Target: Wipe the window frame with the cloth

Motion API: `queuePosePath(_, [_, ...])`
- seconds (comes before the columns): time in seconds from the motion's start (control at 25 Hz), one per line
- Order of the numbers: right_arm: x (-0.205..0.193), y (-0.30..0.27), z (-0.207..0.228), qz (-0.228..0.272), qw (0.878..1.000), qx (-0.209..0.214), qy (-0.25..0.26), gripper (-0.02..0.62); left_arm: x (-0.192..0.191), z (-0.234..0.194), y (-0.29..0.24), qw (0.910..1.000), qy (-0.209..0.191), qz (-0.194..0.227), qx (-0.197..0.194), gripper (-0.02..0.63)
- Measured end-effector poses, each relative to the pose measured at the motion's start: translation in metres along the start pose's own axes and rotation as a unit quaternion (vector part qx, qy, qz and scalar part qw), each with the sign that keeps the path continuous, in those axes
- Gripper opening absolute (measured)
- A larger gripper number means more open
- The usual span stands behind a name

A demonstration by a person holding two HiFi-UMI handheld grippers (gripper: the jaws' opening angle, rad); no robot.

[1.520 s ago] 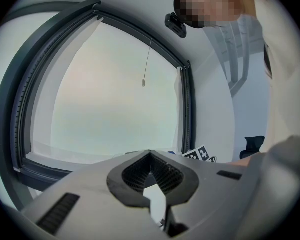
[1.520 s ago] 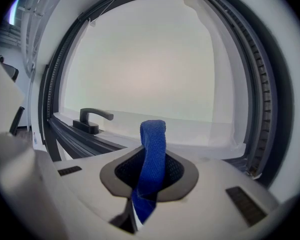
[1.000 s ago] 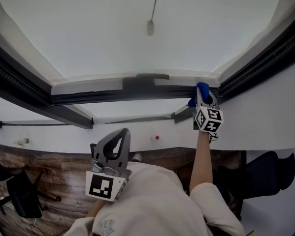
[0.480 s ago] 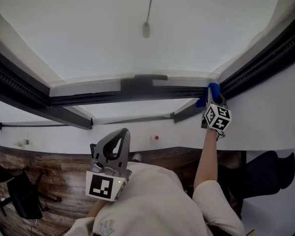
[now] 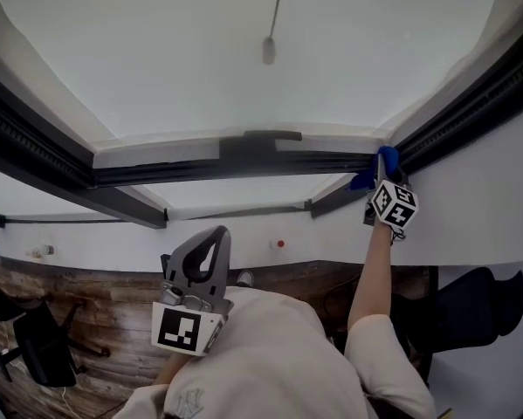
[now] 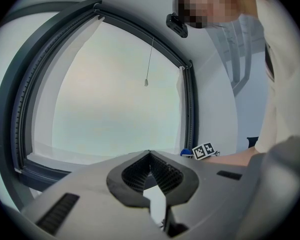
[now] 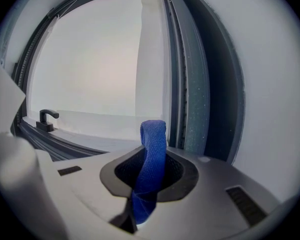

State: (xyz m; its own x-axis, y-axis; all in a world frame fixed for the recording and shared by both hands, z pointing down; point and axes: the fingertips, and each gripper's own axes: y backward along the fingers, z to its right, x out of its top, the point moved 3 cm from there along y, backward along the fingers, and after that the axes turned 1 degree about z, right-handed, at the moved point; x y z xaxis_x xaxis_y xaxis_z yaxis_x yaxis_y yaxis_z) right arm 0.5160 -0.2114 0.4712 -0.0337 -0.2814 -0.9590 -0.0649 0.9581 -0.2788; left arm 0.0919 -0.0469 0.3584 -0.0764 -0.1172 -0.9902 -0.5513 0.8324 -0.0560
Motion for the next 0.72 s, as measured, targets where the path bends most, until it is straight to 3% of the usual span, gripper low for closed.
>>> queuePosePath(0.32, [0.003, 0.003, 0.000, -0.018, 1.000, -0.018, -0.006, 0.060, 0.005, -0.010, 0.022, 0.9999, -0.015, 0.001, 0.009, 0.009])
queuePosePath(0.48, [0.023, 0.023, -0.021, 0.027, 0.999, -0.008, -0.025, 0.060, 0.008, -0.010, 0.028, 0.9998, -0.020, 0.003, 0.000, 0.009])
queuePosePath(0.56, [0.036, 0.040, -0.054, 0.060, 0.998, 0.026, -0.023, 0.060, 0.009, -0.009, 0.029, 0.9997, -0.021, 0.004, -0.005, 0.009])
queuePosePath(0.72, [0.042, 0.072, -0.151, 0.096, 0.986, 0.136, -0.017, 0.060, 0.011, -0.003, 0.031, 0.9995, -0.023, 0.007, -0.019, 0.009])
